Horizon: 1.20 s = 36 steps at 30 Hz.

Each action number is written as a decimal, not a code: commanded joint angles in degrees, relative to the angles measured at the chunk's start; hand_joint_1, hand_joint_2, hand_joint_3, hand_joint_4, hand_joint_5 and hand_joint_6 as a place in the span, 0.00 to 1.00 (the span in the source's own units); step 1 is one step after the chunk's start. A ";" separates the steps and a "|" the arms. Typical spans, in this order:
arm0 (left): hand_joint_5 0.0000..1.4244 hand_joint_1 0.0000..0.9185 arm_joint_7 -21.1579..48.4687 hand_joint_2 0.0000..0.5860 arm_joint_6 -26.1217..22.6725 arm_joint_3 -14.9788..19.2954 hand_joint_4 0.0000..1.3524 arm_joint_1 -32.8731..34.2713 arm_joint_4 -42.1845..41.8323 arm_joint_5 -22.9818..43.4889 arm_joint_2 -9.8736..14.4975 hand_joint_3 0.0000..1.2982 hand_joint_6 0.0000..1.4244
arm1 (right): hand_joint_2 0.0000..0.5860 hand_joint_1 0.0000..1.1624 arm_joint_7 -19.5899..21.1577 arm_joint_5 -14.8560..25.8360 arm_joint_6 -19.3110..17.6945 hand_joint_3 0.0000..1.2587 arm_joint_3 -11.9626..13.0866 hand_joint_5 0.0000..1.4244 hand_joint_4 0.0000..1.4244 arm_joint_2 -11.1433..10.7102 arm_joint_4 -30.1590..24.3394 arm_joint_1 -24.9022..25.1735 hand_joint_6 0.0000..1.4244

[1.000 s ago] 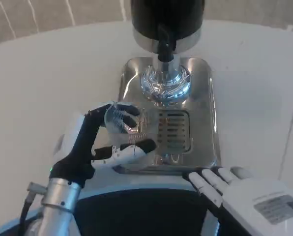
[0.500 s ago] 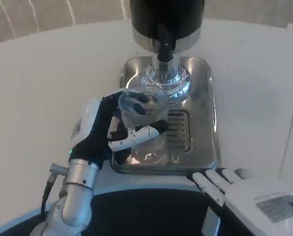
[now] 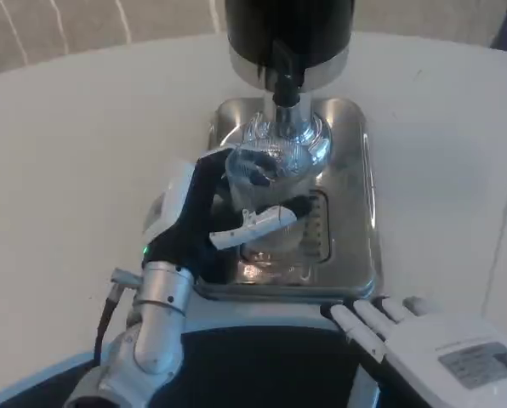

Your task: Grasp the cup under the faucet to collect the drink, then remove the cup.

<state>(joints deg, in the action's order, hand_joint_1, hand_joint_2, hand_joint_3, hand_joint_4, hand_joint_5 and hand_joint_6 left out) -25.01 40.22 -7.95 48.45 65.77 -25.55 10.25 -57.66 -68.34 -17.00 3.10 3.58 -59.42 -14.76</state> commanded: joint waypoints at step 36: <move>0.15 0.20 -3.06 0.02 -2.81 -6.38 0.00 2.65 2.36 -2.78 3.97 0.00 0.12 | 0.83 0.15 1.04 -1.58 3.57 0.00 -2.79 0.00 0.00 1.03 -0.58 -0.49 0.00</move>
<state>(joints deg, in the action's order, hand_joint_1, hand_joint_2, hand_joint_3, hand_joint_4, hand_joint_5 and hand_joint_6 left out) -28.37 36.37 -15.04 51.90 68.63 -29.44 12.77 -57.38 -69.60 -13.81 0.71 3.55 -59.42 -14.85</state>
